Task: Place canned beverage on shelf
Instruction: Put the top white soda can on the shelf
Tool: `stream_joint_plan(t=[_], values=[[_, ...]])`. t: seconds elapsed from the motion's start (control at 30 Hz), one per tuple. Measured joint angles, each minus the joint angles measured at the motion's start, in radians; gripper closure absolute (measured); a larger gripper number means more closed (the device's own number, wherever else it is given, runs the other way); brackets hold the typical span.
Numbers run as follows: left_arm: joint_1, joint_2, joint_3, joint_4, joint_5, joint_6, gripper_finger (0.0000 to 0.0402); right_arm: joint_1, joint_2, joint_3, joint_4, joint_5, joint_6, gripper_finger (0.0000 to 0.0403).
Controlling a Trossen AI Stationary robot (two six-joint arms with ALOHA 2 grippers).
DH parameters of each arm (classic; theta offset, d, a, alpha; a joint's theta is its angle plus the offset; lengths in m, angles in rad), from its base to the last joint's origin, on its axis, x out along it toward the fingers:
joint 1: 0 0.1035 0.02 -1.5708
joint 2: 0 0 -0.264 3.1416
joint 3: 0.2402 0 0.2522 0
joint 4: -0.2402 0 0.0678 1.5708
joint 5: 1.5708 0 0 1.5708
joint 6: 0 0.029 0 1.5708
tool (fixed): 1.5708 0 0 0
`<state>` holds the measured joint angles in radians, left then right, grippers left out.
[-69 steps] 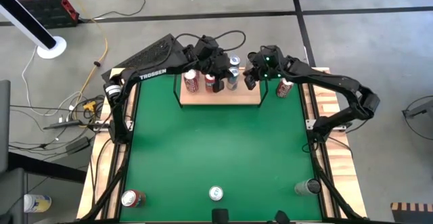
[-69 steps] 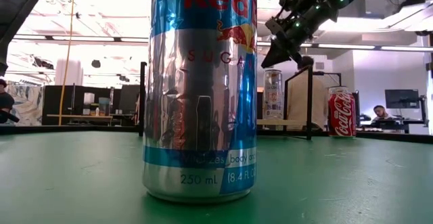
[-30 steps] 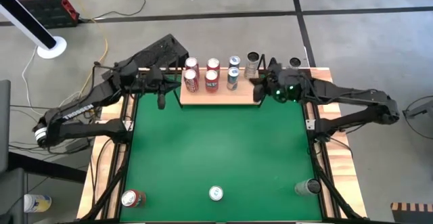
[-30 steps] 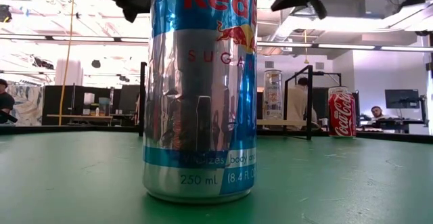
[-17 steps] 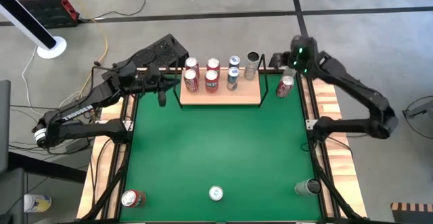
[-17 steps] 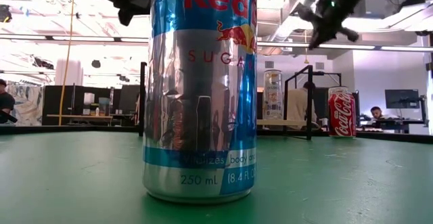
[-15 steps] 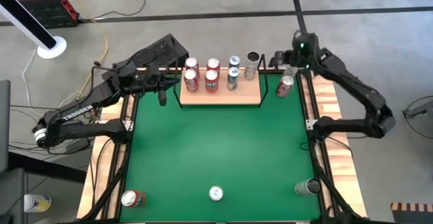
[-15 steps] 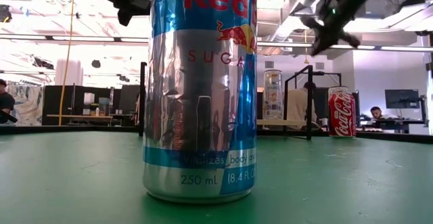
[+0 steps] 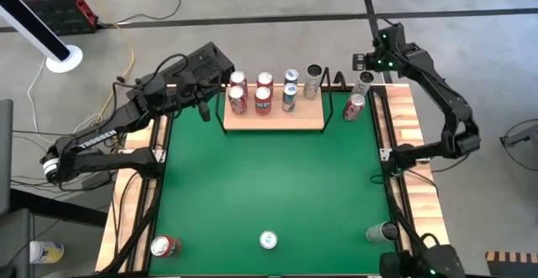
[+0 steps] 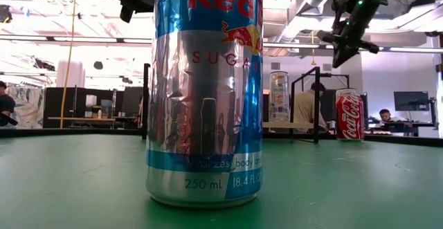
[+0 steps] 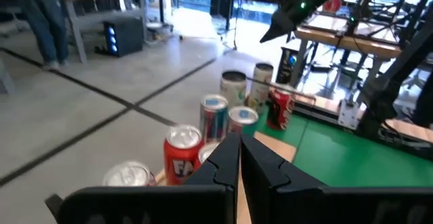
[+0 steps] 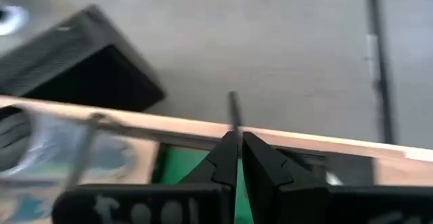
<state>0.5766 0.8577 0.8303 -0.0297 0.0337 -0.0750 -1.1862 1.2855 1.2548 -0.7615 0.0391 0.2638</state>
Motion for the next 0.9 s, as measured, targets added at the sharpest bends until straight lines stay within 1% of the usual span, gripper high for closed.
stream_joint_plan(t=[0.1, 0.27, 0.37, 0.43, 0.5, 0.63, 0.73, 0.9], values=[[0.000, 0.000, 0.000, -0.001, -0.022, 0.010, 0.0402, 0.005, 0.040, 0.017, -0.040, 0.090, 0.003, 0.0354], [0.000, 0.000, 0.000, -0.002, -0.023, 0.010, 0.0402, 0.056, 0.095, 0.018, -0.053, 0.312, 0.019, 0.0354], [0.000, 0.000, 0.000, -0.013, -0.024, 0.010, 0.0402, 0.068, 0.115, 0.017, -0.047, 0.375, 0.047, 0.0353], [0.000, 0.000, 0.000, -0.025, -0.023, 0.017, 0.0402, 0.070, 0.112, 0.017, -0.032, 0.388, 0.069, 0.0352], [0.000, 0.000, 0.000, -0.045, -0.023, 0.039, 0.0402, 0.064, 0.104, 0.018, -0.026, 0.379, 0.079, 0.0349], [0.000, 0.000, 0.000, -0.068, -0.021, 0.068, 0.0402, 0.045, 0.081, 0.018, -0.023, 0.307, 0.079, 0.0325], [0.000, 0.000, 0.000, -0.069, -0.020, 0.091, 0.0402, 0.046, 0.081, 0.018, -0.033, 0.297, 0.059, 0.0286], [0.000, 0.000, 0.000, -0.069, -0.021, 0.130, 0.0402, 0.057, 0.088, 0.018, -0.049, 0.286, 0.027, 0.0193]])
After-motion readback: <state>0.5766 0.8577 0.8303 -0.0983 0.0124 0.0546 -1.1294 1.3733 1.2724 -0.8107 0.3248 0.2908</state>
